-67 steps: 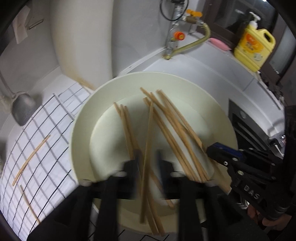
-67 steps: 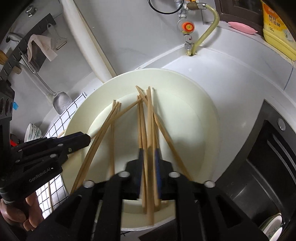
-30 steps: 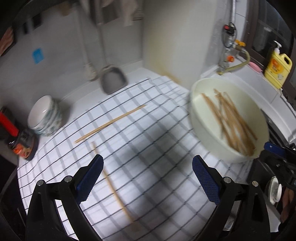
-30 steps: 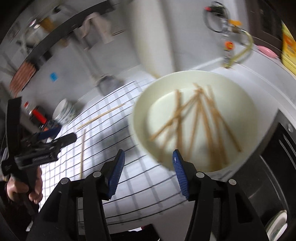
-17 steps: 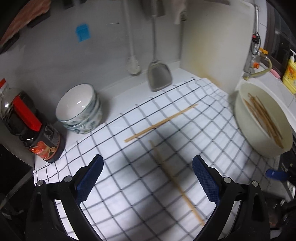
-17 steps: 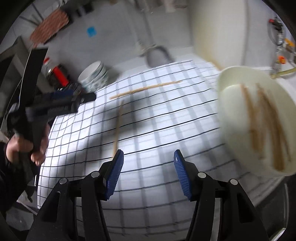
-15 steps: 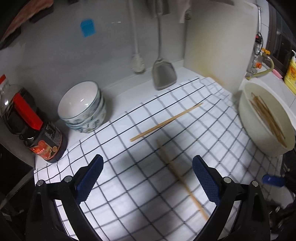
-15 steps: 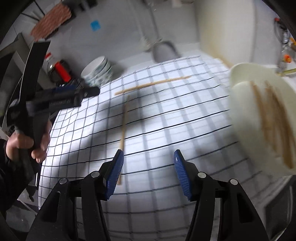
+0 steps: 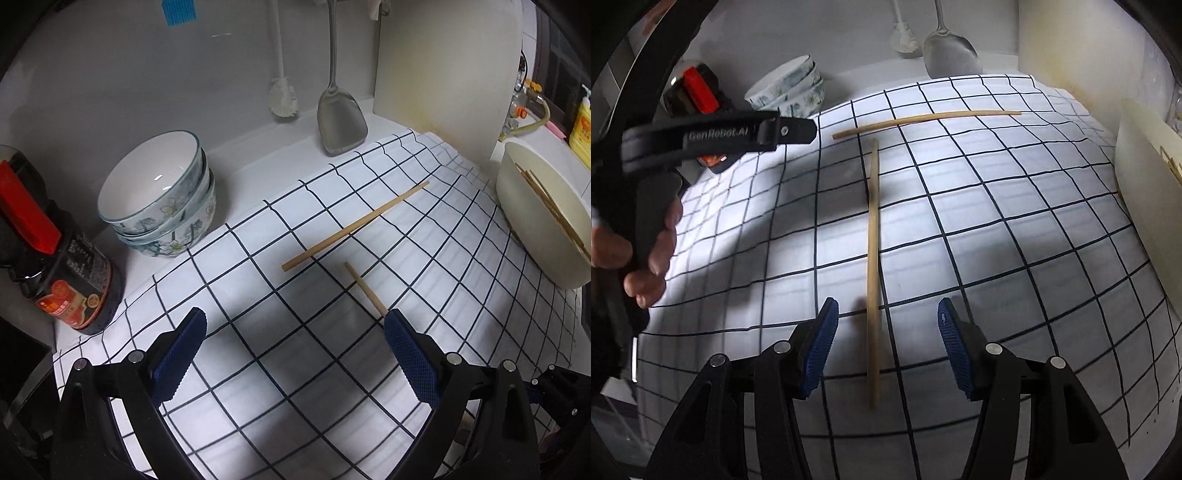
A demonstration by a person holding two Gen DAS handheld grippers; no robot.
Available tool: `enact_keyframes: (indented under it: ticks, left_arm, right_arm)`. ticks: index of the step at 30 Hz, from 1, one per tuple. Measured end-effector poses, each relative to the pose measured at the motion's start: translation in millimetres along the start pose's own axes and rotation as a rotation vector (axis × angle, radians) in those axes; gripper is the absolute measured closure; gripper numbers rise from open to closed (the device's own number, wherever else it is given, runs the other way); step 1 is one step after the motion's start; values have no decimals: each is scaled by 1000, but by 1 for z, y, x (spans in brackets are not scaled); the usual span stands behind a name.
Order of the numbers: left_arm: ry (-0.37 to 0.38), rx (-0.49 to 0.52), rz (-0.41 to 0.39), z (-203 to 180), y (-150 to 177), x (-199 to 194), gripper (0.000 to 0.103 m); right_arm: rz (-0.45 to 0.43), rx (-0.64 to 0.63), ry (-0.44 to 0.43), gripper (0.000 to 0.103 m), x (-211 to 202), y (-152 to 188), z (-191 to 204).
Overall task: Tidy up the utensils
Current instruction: 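Move both open tools back to the last chopsticks on the cloth, then close the right tool on a chopstick while the left tool grasps the last chopstick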
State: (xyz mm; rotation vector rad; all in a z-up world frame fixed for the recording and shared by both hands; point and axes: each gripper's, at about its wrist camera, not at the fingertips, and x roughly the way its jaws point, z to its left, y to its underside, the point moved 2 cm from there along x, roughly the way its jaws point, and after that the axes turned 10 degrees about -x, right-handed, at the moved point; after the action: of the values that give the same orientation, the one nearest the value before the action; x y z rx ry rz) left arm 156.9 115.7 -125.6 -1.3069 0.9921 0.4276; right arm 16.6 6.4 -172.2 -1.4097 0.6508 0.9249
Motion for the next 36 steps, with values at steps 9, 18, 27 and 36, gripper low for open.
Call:
enact_keyframes:
  ticks: [9, 18, 27, 36]
  left_arm:
    - [28, 46, 2, -9, -6, 19, 8]
    - [71, 112, -1, -36, -15, 41, 8]
    - [133, 247, -5, -68, -33, 67, 8]
    - [156, 377, 4, -96, -44, 92, 8]
  right_arm:
    - [-28, -86, 144, 67, 8, 2, 12]
    - [-54, -77, 161, 97, 5, 3, 6]
    - [-67, 101, 256, 97, -5, 11, -33]
    - [-70, 183, 300, 97, -14, 21, -53]
